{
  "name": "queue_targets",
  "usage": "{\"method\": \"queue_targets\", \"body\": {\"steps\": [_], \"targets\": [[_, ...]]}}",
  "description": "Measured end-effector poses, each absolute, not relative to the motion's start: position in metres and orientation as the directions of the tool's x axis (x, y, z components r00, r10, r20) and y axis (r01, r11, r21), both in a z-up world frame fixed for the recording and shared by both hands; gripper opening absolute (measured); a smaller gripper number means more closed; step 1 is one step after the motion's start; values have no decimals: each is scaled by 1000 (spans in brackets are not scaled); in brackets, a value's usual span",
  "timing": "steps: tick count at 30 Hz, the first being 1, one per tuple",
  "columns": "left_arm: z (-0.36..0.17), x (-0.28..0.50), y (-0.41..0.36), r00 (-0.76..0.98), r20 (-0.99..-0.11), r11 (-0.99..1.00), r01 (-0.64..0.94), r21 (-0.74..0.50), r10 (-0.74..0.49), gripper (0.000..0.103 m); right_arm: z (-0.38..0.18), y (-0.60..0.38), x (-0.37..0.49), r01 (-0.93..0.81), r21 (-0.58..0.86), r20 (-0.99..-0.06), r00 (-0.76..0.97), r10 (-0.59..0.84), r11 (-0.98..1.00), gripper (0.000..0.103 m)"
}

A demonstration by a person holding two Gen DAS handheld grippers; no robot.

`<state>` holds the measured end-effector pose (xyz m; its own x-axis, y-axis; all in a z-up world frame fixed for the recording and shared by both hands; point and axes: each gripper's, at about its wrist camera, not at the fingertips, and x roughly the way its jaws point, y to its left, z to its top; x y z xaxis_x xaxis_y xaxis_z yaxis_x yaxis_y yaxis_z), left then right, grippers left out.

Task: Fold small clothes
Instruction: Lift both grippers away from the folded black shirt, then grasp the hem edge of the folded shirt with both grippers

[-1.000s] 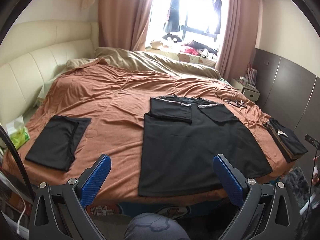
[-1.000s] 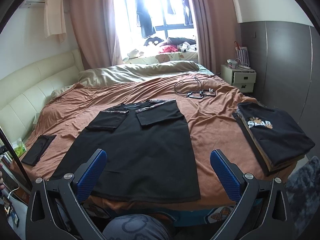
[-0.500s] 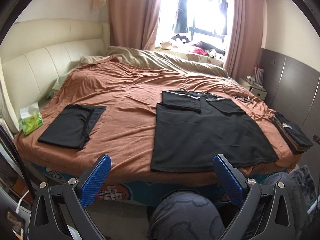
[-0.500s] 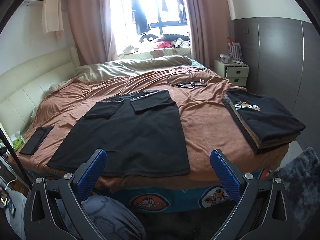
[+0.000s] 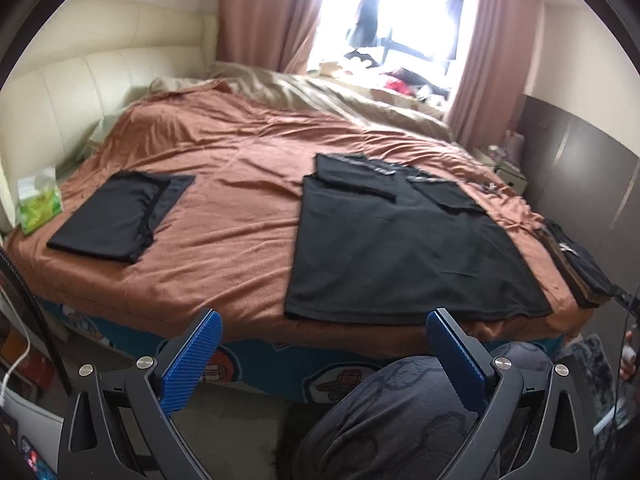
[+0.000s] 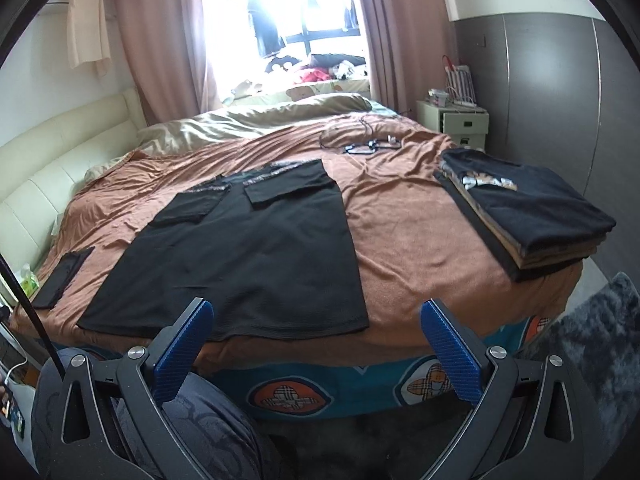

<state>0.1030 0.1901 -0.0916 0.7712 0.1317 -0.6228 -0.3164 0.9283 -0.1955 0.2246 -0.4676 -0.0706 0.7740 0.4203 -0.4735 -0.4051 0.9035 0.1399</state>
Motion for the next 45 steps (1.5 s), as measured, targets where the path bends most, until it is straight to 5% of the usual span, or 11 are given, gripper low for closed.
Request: {"method": "queue_targets", "body": {"steps": [6, 12, 16, 20, 35, 45], "targets": [[-129, 132, 210, 758, -648, 914, -312, -260, 74, 102, -87, -457, 261, -401, 182, -507, 744, 435, 898, 103], [-164, 167, 242, 725, -689, 872, -356, -336, 31, 83, -102, -448, 302, -376, 229, -537, 721, 439, 898, 101], [-187, 190, 256, 688, -726, 848, -388, -360, 6, 68, -109, -441, 326, -358, 246, -567, 700, 434, 901, 79], [-213, 202, 271, 658, -751, 802, -422, -423, -50, 56, -118, -431, 347, -349, 264, -584, 684, 437, 899, 71], [-228, 204, 287, 684, -709, 650, -462, -603, -171, 55, -157, -432, 399, -280, 403, -630, 606, 486, 871, 60], [-228, 202, 273, 695, -687, 600, -463, -652, -211, 56, -174, -450, 395, -291, 539, -559, 578, 595, 790, 60]]}}
